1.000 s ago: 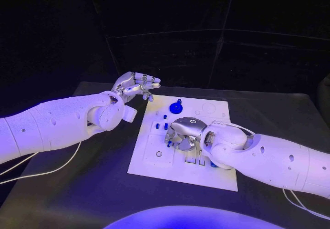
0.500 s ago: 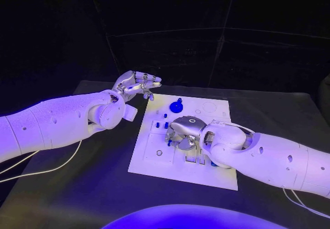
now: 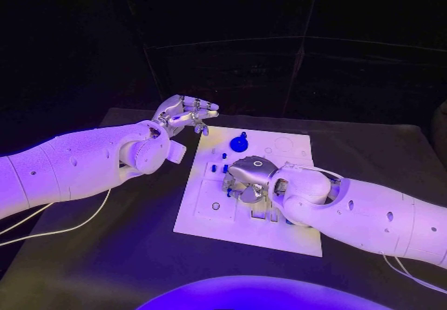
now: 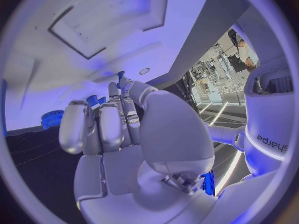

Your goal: Assemble the parts on the task board

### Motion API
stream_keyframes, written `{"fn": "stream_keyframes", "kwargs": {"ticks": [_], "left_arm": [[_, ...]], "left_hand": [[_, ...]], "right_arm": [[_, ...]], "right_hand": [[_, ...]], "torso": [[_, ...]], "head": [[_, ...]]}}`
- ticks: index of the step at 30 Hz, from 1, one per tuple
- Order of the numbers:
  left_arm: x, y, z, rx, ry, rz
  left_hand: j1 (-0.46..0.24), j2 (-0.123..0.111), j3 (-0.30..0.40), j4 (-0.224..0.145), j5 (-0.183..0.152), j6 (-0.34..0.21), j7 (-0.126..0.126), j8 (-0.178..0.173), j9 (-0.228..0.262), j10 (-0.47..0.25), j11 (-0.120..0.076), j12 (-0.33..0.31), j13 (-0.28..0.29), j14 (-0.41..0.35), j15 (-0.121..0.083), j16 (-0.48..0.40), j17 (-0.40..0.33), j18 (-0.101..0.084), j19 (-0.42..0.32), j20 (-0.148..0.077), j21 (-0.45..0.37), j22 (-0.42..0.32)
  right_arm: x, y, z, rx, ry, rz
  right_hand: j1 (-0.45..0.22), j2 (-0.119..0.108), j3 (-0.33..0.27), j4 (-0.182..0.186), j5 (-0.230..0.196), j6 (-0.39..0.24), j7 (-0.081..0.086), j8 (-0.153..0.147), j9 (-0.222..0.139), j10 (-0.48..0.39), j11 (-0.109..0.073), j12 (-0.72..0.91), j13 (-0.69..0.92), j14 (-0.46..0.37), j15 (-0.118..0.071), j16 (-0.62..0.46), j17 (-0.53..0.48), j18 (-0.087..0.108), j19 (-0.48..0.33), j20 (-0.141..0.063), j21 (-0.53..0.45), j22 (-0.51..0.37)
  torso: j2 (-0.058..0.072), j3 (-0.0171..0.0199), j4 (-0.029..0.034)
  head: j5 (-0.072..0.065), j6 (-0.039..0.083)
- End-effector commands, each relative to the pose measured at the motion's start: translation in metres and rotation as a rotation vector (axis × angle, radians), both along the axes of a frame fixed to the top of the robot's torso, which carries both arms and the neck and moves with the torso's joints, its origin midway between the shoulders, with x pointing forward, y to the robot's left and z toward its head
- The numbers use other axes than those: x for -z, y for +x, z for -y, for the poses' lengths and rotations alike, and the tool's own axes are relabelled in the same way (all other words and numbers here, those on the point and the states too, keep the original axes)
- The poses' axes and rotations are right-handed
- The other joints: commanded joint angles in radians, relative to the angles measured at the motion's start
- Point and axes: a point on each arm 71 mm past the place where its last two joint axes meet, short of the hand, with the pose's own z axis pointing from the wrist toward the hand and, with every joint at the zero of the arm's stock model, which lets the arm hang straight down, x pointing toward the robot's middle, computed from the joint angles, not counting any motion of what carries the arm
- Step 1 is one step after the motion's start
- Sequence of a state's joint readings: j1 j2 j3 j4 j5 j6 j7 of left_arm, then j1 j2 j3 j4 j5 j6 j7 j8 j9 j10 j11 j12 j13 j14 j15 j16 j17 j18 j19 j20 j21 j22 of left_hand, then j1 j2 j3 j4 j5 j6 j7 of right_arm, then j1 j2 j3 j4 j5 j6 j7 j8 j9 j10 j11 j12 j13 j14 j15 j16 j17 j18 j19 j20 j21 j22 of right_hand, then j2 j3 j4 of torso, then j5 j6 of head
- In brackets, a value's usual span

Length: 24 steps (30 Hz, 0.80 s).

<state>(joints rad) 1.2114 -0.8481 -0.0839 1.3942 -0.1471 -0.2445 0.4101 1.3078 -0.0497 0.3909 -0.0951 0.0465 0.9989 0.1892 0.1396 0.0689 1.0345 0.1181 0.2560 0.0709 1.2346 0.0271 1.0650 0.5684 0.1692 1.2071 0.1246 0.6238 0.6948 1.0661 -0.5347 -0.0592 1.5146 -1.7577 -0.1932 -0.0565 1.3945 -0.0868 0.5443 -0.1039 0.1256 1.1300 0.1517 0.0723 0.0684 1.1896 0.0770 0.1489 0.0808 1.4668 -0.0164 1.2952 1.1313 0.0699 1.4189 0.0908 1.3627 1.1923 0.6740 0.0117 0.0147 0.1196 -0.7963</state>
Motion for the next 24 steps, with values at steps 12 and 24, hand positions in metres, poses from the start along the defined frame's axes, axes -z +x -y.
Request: {"fn": "stream_keyframes", "kwargs": {"ticks": [12,24], "left_arm": [[-0.0012,0.0002,-0.0001,0.008,-0.007,-0.001],[-0.0009,0.0003,-0.0005,0.008,-0.006,-0.005]], "left_hand": [[-0.001,-0.004,0.004,0.002,0.003,-0.003,0.003,0.005,-0.001,-0.009,0.002,0.004,-0.001,-0.009,0.002,-0.004,-0.002,0.013,-0.010,0.001,-0.006,-0.002],[-0.001,-0.004,0.004,0.002,0.003,-0.003,0.003,0.005,-0.001,-0.009,0.002,0.004,-0.001,-0.009,0.002,-0.004,-0.002,0.013,-0.010,0.001,-0.006,-0.002]], "right_arm": [[0.0021,-0.0036,-0.0031,-0.029,-0.053,0.005],[-0.0004,-0.0008,-0.0018,0.000,-0.034,0.053]], "right_hand": [[-0.017,-0.009,-0.001,-0.001,0.003,-0.004,-0.001,-0.004,0.001,0.001,0.001,0.003,0.001,0.033,0.007,0.006,-0.003,0.008,-0.002,0.001,0.000,-0.001],[-0.080,-0.056,-0.039,0.017,0.025,-0.056,0.013,-0.011,-0.004,-0.059,0.019,-0.034,-0.014,0.025,0.022,-0.008,-0.031,0.014,-0.019,0.012,-0.020,-0.034]], "torso": [[-0.001,-0.0007,0.0009],[0.000,-0.0003,0.0002]], "head": [[0.000,-0.003],[0.000,-0.002]]}}
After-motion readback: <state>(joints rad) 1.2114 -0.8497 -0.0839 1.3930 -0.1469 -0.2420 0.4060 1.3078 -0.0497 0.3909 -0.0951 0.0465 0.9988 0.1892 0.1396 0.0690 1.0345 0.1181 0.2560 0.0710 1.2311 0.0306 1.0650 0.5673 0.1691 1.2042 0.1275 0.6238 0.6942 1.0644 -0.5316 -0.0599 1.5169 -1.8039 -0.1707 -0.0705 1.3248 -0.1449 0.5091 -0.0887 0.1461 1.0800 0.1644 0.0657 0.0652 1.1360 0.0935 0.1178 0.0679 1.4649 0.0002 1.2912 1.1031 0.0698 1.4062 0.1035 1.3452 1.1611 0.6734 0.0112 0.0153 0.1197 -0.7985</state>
